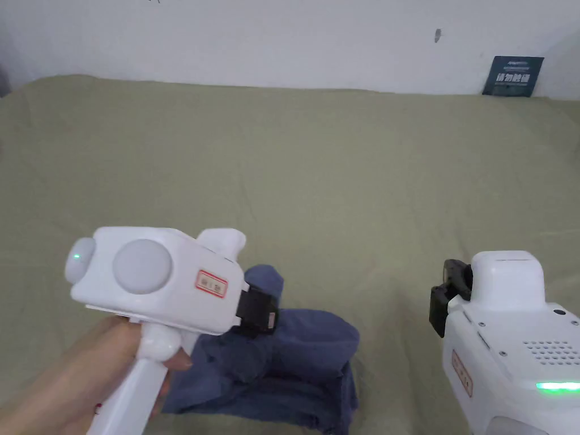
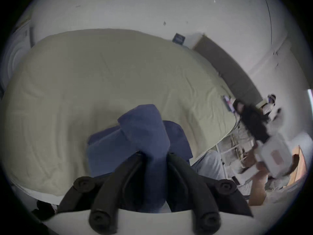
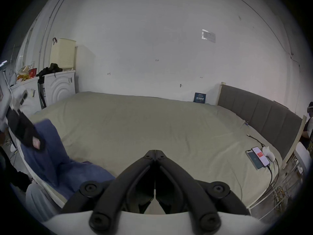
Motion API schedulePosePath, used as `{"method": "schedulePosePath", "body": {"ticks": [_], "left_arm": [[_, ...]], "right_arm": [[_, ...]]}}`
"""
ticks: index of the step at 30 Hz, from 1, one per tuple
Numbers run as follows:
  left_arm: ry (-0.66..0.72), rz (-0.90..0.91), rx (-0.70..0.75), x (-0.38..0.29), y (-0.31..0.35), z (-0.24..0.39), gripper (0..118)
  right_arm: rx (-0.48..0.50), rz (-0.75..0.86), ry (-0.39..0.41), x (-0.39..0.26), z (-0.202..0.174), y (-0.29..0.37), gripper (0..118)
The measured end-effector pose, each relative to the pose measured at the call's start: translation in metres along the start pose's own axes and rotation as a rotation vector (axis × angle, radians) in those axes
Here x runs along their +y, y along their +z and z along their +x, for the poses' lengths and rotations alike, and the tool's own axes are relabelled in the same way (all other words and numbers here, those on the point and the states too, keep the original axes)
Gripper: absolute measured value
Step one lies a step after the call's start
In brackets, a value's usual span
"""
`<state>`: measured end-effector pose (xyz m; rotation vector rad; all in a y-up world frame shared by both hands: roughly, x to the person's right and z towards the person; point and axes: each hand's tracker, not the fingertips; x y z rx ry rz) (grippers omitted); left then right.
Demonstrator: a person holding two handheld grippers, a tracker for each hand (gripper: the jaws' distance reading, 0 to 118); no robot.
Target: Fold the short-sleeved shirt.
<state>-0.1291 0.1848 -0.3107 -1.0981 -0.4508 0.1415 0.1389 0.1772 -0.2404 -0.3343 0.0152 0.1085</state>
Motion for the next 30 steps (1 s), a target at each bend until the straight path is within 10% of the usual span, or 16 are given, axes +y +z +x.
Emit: {"method": "schedulePosePath", "body": {"ticks": [3, 5, 6, 9, 12, 14, 15, 30], "left_arm": [[-0.074, -0.029, 0.046, -0.002, -0.045, 0.027, 23], [-0.066, 0.025, 0.0, -0.004, -0.06, 0.031, 100], [-0.062, 0.042, -0.009, -0.004, -0.062, 0.032, 118], [0.015, 0.133, -0.093, -0.008, -0.042, 0.025, 103], [0.152, 0.168, -0.211, -0.012, -0.014, -0.001, 48], [0.224, 0.21, -0.282, -0.015, -0.003, -0.023, 38], [0.257, 0.209, -0.32, -0.015, -0.002, -0.034, 3], [0.355, -0.048, -0.578, -0.065, -0.131, -0.05, 0]], "right_arm": [[-0.008, 0.003, 0.0, 0.0, 0.004, 0.002, 0], [-0.012, -0.005, -0.001, -0.003, 0.008, 0.002, 0], [-0.012, -0.01, -0.002, -0.005, 0.009, 0.002, 0], [-0.015, -0.025, 0.0, -0.01, 0.013, 0.002, 0], [-0.013, -0.032, -0.006, -0.012, 0.015, 0.003, 0], [-0.014, -0.031, -0.013, -0.012, 0.015, 0.003, 0], [-0.011, -0.031, -0.021, -0.012, 0.015, 0.002, 0], [0.001, -0.109, -0.031, -0.03, 0.016, -0.001, 0]]}}
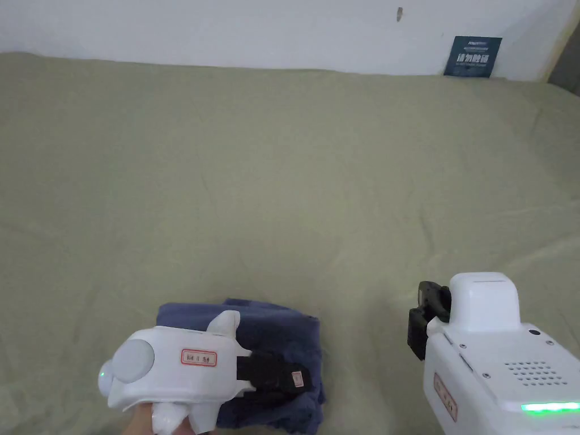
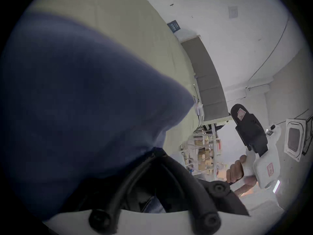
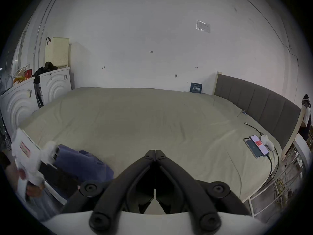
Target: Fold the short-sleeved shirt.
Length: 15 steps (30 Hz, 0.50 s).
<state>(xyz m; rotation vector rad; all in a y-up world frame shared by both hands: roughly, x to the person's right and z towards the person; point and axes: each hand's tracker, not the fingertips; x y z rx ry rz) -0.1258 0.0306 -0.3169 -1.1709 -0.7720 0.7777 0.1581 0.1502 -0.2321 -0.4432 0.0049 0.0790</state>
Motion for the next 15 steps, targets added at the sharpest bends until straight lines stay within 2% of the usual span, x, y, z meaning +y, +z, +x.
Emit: {"method": "schedulePosePath", "body": {"ticks": [4, 7, 11, 13, 15], "left_arm": [[-0.045, 0.003, 0.037, 0.002, 0.012, 0.016, 0], [-0.092, 0.04, 0.069, 0.003, 0.036, 0.031, 0], [-0.13, 0.137, 0.083, 0.004, 0.083, 0.045, 0], [-0.149, 0.175, 0.124, 0.005, 0.11, 0.044, 0], [-0.154, 0.199, 0.185, 0.005, 0.128, 0.039, 0]], "right_arm": [[0.034, -0.022, -0.014, -0.002, -0.002, -0.002, 0], [0.158, -0.054, -0.042, -0.003, -0.011, -0.003, 0], [0.507, -0.192, -0.168, -0.004, -0.026, -0.013, 1], [0.713, -0.288, -0.299, -0.008, -0.036, -0.031, 1], [0.833, -0.358, -0.369, -0.016, -0.046, -0.051, 1]]}}
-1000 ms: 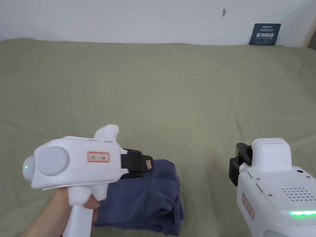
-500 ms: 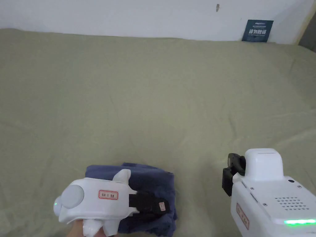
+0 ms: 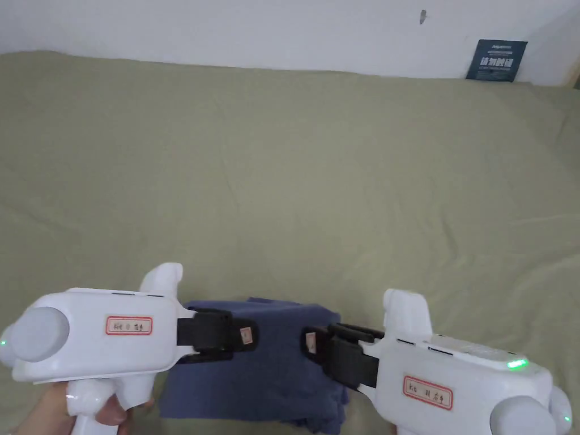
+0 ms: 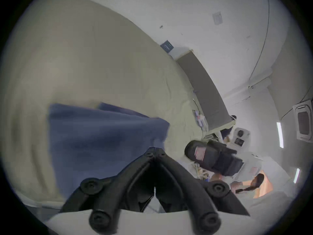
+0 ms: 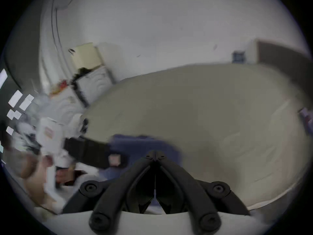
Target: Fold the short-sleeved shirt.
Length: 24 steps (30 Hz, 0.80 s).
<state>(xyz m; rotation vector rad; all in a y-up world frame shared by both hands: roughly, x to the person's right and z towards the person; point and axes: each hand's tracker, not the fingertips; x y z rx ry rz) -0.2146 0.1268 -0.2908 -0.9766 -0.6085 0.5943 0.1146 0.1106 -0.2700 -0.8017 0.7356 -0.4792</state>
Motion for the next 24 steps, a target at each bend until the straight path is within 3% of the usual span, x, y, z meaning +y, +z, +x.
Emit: {"method": "schedulePosePath", "body": {"ticks": [3, 9, 11, 13, 14, 15, 16, 17, 19, 22, 24], "left_arm": [[0.01, 0.031, 0.075, 0.004, 0.02, -0.017, 0], [0.041, 0.024, 0.135, 0.01, 0.045, -0.046, 0], [0.062, 0.008, 0.145, 0.01, 0.043, -0.056, 0], [0.066, -0.02, 0.148, 0.011, 0.037, -0.064, 2], [0.065, -0.035, 0.134, 0.012, 0.033, -0.068, 9], [0.068, -0.046, 0.119, 0.013, 0.031, -0.073, 29], [0.093, -0.066, 0.049, 0.014, 0.025, -0.078, 82], [0.107, -0.089, -0.004, 0.015, 0.017, -0.083, 116], [0.129, -0.12, -0.11, 0.023, 0.008, -0.089, 117], [0.144, -0.124, -0.159, 0.025, -0.007, -0.091, 116], [0.176, -0.131, -0.226, 0.032, -0.011, -0.087, 104]], "right_arm": [[0.104, -0.101, -0.081, -0.001, 0.021, -0.031, 1], [0.201, -0.23, -0.334, -0.011, 0.083, -0.069, 0], [0.281, -0.25, -0.435, -0.015, 0.1, -0.075, 0], [0.316, -0.242, -0.452, -0.013, 0.104, -0.073, 0], [0.308, -0.248, -0.436, -0.012, 0.105, -0.073, 0], [0.306, -0.25, -0.435, -0.012, 0.105, -0.073, 0], [0.309, -0.254, -0.437, -0.012, 0.102, -0.073, 0], [0.315, -0.257, -0.44, -0.011, 0.102, -0.073, 0], [0.322, -0.262, -0.456, -0.011, 0.104, -0.074, 0], [0.325, -0.261, -0.465, -0.011, 0.107, -0.076, 0], [0.334, -0.258, -0.485, -0.012, 0.11, -0.077, 0]]}}
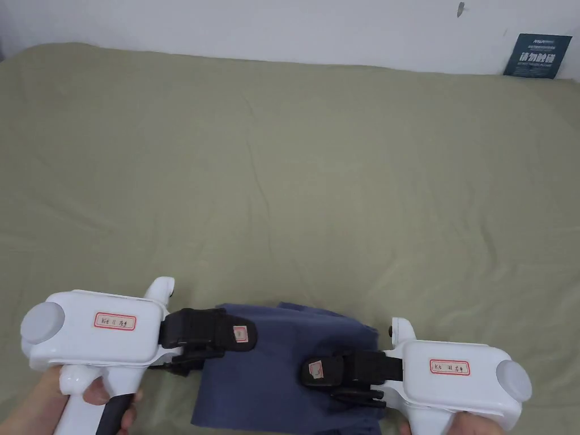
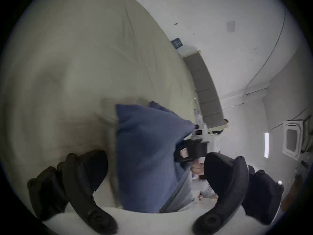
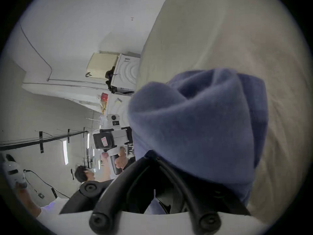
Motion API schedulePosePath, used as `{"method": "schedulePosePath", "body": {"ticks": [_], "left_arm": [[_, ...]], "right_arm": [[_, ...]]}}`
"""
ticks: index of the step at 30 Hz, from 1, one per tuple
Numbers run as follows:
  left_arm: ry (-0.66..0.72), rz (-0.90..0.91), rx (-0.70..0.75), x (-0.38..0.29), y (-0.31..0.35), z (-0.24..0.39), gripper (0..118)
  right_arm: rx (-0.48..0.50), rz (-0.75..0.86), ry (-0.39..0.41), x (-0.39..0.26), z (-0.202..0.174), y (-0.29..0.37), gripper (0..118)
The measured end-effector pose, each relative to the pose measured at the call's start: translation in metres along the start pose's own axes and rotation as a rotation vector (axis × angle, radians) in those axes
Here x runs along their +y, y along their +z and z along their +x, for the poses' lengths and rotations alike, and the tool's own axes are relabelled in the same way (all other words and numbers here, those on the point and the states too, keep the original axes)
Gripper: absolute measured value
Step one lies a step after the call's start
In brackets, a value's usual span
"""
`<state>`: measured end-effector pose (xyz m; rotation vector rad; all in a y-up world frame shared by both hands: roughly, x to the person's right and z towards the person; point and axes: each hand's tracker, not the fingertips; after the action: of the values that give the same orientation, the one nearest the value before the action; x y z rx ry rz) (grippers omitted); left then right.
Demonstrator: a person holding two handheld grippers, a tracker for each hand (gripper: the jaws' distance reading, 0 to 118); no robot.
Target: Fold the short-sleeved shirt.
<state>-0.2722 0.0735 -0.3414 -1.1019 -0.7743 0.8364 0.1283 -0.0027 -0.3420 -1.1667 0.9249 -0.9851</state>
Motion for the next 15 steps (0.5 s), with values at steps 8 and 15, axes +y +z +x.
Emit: {"method": "schedulePosePath", "body": {"ticks": [8, 15], "left_arm": [[0.048, 0.032, 0.06, -0.016, -0.017, -0.014, 29], [-0.033, 0.024, 0.141, -0.016, -0.006, 0.008, 29]], "right_arm": [[-0.224, 0.112, 0.138, -0.007, -0.055, 0.019, 0], [-1.156, 0.713, 0.869, -0.048, -0.147, 0.015, 1]]}}
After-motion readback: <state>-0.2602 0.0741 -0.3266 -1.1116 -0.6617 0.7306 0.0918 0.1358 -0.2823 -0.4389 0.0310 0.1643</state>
